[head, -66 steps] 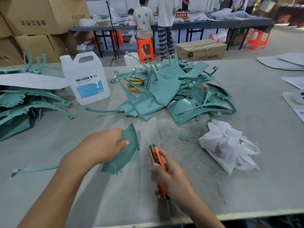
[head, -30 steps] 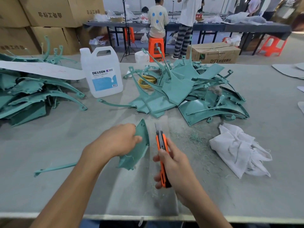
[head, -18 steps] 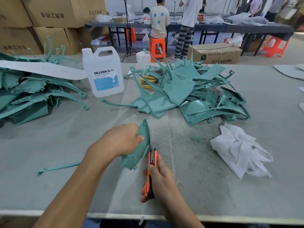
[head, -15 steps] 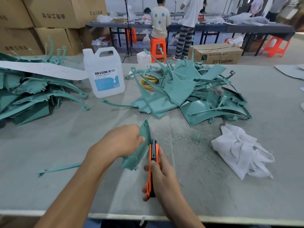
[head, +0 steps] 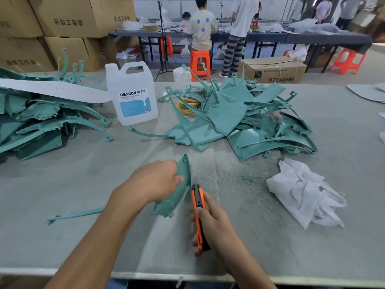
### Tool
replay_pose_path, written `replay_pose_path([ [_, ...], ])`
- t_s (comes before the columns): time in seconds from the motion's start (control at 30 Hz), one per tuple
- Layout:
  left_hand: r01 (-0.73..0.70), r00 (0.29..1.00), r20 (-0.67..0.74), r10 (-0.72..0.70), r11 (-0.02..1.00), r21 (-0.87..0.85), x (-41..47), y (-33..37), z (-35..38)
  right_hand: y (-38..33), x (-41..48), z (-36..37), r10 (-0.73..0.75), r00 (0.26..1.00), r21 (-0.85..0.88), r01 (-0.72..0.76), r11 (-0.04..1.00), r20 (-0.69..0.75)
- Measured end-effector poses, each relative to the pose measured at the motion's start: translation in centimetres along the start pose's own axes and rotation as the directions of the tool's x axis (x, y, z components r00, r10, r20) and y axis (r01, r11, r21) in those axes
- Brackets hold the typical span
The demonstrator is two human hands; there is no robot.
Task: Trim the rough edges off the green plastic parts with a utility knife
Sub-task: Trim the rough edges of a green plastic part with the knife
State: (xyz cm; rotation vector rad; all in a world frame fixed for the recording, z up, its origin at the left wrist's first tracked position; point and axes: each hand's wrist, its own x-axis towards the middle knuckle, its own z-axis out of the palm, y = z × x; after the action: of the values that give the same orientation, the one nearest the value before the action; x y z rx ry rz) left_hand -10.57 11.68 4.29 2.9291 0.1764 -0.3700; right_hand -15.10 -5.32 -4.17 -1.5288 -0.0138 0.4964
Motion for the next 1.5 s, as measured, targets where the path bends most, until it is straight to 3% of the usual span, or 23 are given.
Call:
replay_pose_path([
  [0.3,-0.018,1.000,0.008,0.018,1.000,0.015,-0.2,-0.1,0.0,-4.7,-1.9,-3.9,-0.208,0.948,0.110,0.186,0.976,0.242],
  [0.47,-0.029,0.999,-0.015,0.030,0.999,0.042,-0.2,0.0,0.2,-4.1,-0.9,-4.5,-0.090,0.995,0.033,0.089,0.996,0.039],
  [0.57,-0.029,0.999,-0.031,0.031,0.998,0.060,-0.4,0.1,0.2,-3.1,-1.0,-3.2,-0.044,0.995,-0.021,0.046,0.999,0.094],
  [0.8,-0.046,0.999,-0.018,0.046,0.999,0.013,-0.7,-0.4,0.3,-5.6,-2.0,-3.8,-0.209,0.950,0.073,0.197,0.978,0.232],
  [0.9,-0.071,0.997,-0.034,0.073,0.996,0.062,-1.4,-0.2,-0.2,-6.3,-1.4,-4.3,-0.230,0.971,0.070,0.225,0.972,0.065],
  [1.0,-0.115,0.988,-0.086,0.128,0.983,0.145,-2.4,0.6,-1.1,-6.0,-0.6,-4.5,-0.242,0.964,-0.047,0.238,0.970,-0.113],
  [1.07,-0.162,0.980,-0.088,0.176,0.975,0.150,-3.0,1.5,-1.7,-5.8,-0.3,-4.7,-0.267,0.955,-0.071,0.259,0.963,-0.130],
  [1.13,-0.196,0.973,-0.088,0.212,0.966,0.167,-3.5,2.1,-2.3,-5.8,-0.3,-4.9,-0.282,0.958,-0.081,0.277,0.957,-0.057],
  [1.27,-0.191,0.915,-0.321,0.245,0.963,0.191,-4.0,2.4,-2.5,-5.2,-0.7,-5.1,-0.288,0.957,-0.066,0.285,0.956,-0.044],
  [1.33,-0.264,0.818,-0.505,0.276,0.960,0.097,-4.7,2.4,-1.0,-4.9,-1.1,-4.9,-0.307,0.948,-0.019,0.307,0.952,-0.082],
  [1.43,-0.336,0.655,-0.746,0.125,0.932,-0.139,-6.5,2.9,2.5,-4.5,-1.9,-4.3,-0.312,0.942,0.124,0.326,0.937,-0.121],
  [1.47,-0.352,0.651,-0.755,0.080,0.913,-0.207,-7.1,3.2,3.7,-4.3,-2.2,-4.2,-0.302,0.945,0.172,0.321,0.931,-0.125],
  [1.5,-0.353,0.695,-0.718,0.046,0.891,-0.285,-7.7,3.5,4.8,-4.1,-2.5,-4.0,-0.291,0.949,0.203,0.311,0.928,-0.124],
])
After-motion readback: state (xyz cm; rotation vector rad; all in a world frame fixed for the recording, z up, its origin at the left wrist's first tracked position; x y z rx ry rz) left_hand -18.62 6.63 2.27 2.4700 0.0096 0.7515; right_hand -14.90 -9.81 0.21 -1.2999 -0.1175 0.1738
